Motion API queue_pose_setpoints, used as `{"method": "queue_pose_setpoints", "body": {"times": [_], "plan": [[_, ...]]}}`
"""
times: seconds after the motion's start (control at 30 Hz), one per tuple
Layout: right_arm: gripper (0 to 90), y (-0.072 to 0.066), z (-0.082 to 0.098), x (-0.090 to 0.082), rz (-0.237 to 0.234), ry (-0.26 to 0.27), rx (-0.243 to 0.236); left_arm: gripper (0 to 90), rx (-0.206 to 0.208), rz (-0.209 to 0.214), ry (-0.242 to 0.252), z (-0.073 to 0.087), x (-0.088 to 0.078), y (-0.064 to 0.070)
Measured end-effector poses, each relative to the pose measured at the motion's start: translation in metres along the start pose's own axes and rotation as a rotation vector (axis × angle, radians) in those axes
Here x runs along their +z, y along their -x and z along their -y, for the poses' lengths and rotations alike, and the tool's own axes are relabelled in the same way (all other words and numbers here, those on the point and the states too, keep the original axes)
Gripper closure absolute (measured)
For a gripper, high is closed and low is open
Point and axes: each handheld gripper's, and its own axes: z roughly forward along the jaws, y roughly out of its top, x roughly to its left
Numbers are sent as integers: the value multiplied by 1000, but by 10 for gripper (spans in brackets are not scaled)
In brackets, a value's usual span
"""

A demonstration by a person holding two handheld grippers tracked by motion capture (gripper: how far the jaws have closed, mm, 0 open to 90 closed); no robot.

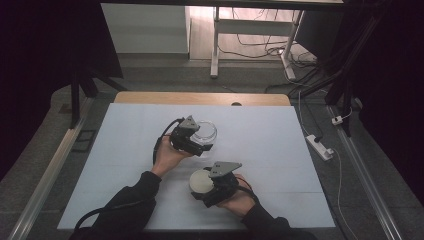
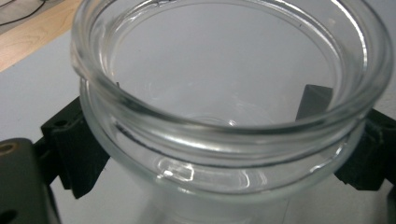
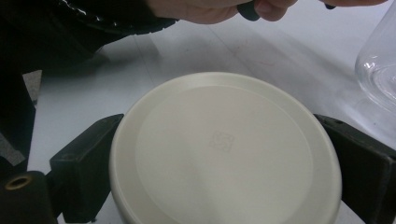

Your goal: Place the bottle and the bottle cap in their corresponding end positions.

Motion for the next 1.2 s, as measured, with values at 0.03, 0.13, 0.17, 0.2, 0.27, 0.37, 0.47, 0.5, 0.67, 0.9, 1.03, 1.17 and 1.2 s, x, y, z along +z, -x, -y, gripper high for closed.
{"method": "queue_pose_setpoints", "body": {"times": [0.03,0.13,0.17,0.2,0.27,0.37,0.47,0.5,0.67,0.9,1.03,1.17,1.2], "plan": [[67,0,1,1,0,-6,-2,76,-2,-3,0,1,0,-1],[66,1,3,4,3,-23,-5,76,-7,-10,0,3,1,-2],[66,2,4,5,4,-25,-5,76,-9,-10,-1,3,1,-3],[67,3,4,6,4,-29,-1,76,-10,-14,-1,4,1,-4],[66,4,6,8,6,-40,-1,76,-11,-17,-5,5,2,-5],[66,5,7,11,9,-57,-4,76,-12,-23,-10,7,5,-6],[66,6,9,13,11,-70,-2,76,-11,-26,-14,9,7,-7],[66,6,9,14,11,-77,1,75,-10,-27,-14,9,8,-7],[66,7,9,17,15,-97,5,76,-9,-33,-15,11,11,-8],[66,9,8,21,39,-135,30,75,-12,-27,-20,13,15,-8],[65,10,8,23,49,-155,35,75,-10,-24,-18,14,15,-8],[64,11,8,25,54,-170,43,74,-8,-24,-17,14,15,-8],[63,11,8,25,53,-175,44,74,-7,-24,-16,14,15,-8]]}}
